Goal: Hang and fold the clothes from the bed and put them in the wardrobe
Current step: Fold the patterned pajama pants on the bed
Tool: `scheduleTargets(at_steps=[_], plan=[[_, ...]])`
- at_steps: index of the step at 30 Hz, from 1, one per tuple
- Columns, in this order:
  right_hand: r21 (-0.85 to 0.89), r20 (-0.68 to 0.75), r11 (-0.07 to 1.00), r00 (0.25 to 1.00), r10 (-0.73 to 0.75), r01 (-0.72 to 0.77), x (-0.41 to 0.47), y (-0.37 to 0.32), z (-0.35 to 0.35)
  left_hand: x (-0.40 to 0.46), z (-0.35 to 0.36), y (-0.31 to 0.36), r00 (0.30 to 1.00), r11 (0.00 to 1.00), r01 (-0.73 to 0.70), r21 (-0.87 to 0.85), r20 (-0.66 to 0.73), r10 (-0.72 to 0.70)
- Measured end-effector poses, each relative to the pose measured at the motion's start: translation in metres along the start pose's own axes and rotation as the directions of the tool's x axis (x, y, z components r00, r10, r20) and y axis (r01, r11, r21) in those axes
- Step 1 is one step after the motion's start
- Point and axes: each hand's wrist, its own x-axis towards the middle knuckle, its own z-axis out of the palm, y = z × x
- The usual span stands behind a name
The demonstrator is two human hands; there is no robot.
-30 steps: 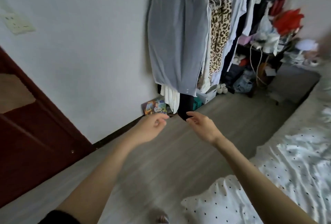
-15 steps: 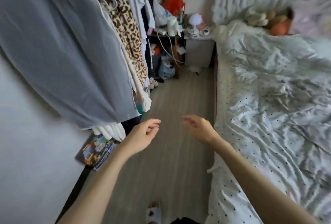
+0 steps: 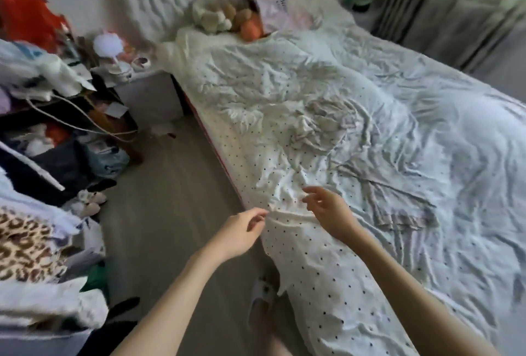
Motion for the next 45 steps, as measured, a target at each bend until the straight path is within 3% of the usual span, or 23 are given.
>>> scheduleTargets(at_steps=[4, 8, 15, 18, 22, 24, 27, 31, 34, 39, 42, 45], plan=[[0.068, -0.109, 0.996, 0.992, 0.061, -0.054, 0.076, 0.018, -0.019, 0.089, -0.012, 0.003, 0.990, 0.999, -0.009, -0.048, 0.138, 0.015], [0.139, -0.212, 0.981, 0.963, 0.164, -0.137, 0.174, 0.040, -0.050, 0.213, -0.045, 0.018, 0.991, 1.000, 0.012, -0.020, 0.135, -0.009], [0.042, -0.258, 0.958, 0.924, 0.283, -0.282, 0.272, 0.069, -0.085, 0.334, -0.060, 0.034, 0.986, 0.999, 0.042, 0.030, 0.162, -0.047], [-0.188, -0.261, 0.936, 0.934, 0.245, -0.298, 0.317, 0.084, -0.092, 0.379, -0.052, 0.035, 0.962, 0.994, 0.016, 0.109, 0.271, -0.045], [-0.624, -0.218, 0.759, 0.974, 0.059, -0.185, 0.383, 0.090, -0.101, 0.436, -0.052, 0.037, 0.941, 0.980, -0.079, 0.185, 0.338, 0.012], [-0.687, -0.204, 0.689, 0.972, 0.121, -0.230, 0.414, 0.096, -0.101, 0.471, -0.053, 0.036, 0.928, 0.973, -0.112, 0.204, 0.372, 0.029], [-0.646, -0.282, 0.694, 0.944, 0.170, -0.318, 0.418, 0.104, -0.095, 0.513, -0.053, 0.040, 0.921, 0.961, -0.171, 0.217, 0.382, 0.077], [-0.611, -0.415, 0.711, 0.906, 0.086, -0.348, 0.361, 0.116, -0.084, 0.549, -0.041, 0.052, 0.878, 0.932, -0.286, 0.222, 0.451, 0.162], [-0.615, -0.412, 0.676, 0.897, 0.163, -0.406, 0.316, 0.126, -0.076, 0.560, -0.025, 0.060, 0.863, 0.896, -0.343, 0.281, 0.471, 0.183], [-0.559, -0.442, 0.645, 0.845, 0.300, -0.521, 0.283, 0.134, -0.076, 0.572, -0.001, 0.077, 0.767, 0.682, -0.601, 0.417, 0.542, 0.344], [-0.510, -0.436, 0.552, 0.752, 0.495, -0.659, 0.256, 0.143, -0.072, 0.588, 0.004, 0.087, 0.805, 0.679, -0.547, 0.489, 0.530, 0.267], [-0.480, -0.308, 0.381, 0.558, 0.770, -0.790, 0.233, 0.150, -0.067, 0.596, 0.004, 0.094, 0.837, 0.627, -0.527, 0.573, 0.477, 0.267]])
